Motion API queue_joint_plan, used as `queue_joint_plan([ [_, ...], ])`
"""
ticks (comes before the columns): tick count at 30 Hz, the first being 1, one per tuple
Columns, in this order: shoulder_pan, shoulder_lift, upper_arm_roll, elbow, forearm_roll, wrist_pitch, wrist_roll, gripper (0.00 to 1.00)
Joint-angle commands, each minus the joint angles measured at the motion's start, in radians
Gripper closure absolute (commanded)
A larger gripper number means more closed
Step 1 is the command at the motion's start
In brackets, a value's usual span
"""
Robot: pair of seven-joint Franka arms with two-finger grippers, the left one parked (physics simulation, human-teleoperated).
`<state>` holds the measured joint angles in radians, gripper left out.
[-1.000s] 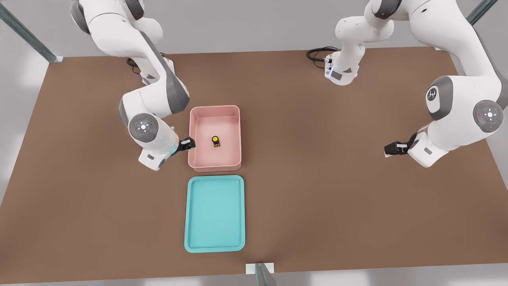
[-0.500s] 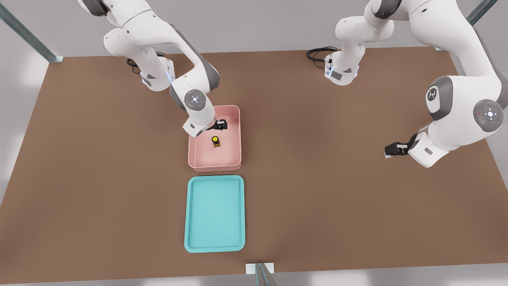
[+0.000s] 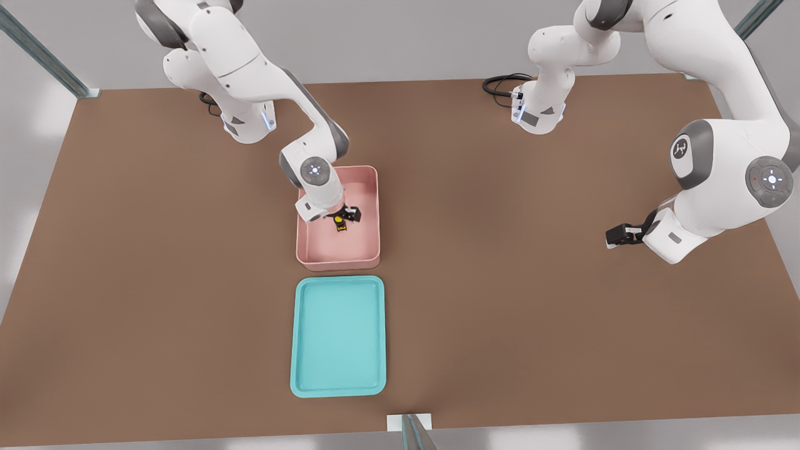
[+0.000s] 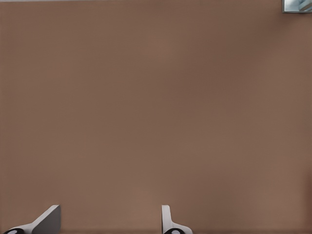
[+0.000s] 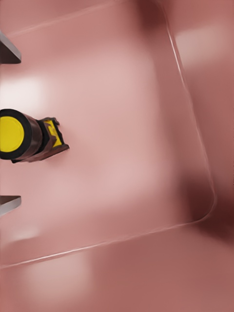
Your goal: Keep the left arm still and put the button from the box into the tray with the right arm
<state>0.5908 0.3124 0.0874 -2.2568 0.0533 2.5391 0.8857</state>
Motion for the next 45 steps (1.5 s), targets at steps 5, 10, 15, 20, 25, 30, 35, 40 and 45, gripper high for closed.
queue_joint_plan([
  [5,0.000,0.020,0.000,-0.017,-0.001,0.098,0.191,0.00],
  [10,0.001,0.016,0.000,-0.052,-0.001,0.110,0.191,0.00],
  [15,0.007,0.016,0.002,-0.056,0.000,0.115,0.206,0.11],
  [20,0.006,0.017,0.002,-0.056,0.005,0.129,0.213,0.44],
  [25,0.003,0.010,0.000,-0.056,0.007,0.122,0.214,0.57],
  [30,0.004,-0.088,0.000,-0.049,0.007,0.041,0.222,0.56],
  [35,-0.005,-0.142,-0.009,0.088,0.008,-0.144,0.223,0.56],
  [40,-0.098,-0.076,-0.014,0.278,0.003,-0.198,0.211,0.56],
  [45,-0.199,0.062,-0.009,0.442,-0.001,-0.234,0.184,0.56],
])
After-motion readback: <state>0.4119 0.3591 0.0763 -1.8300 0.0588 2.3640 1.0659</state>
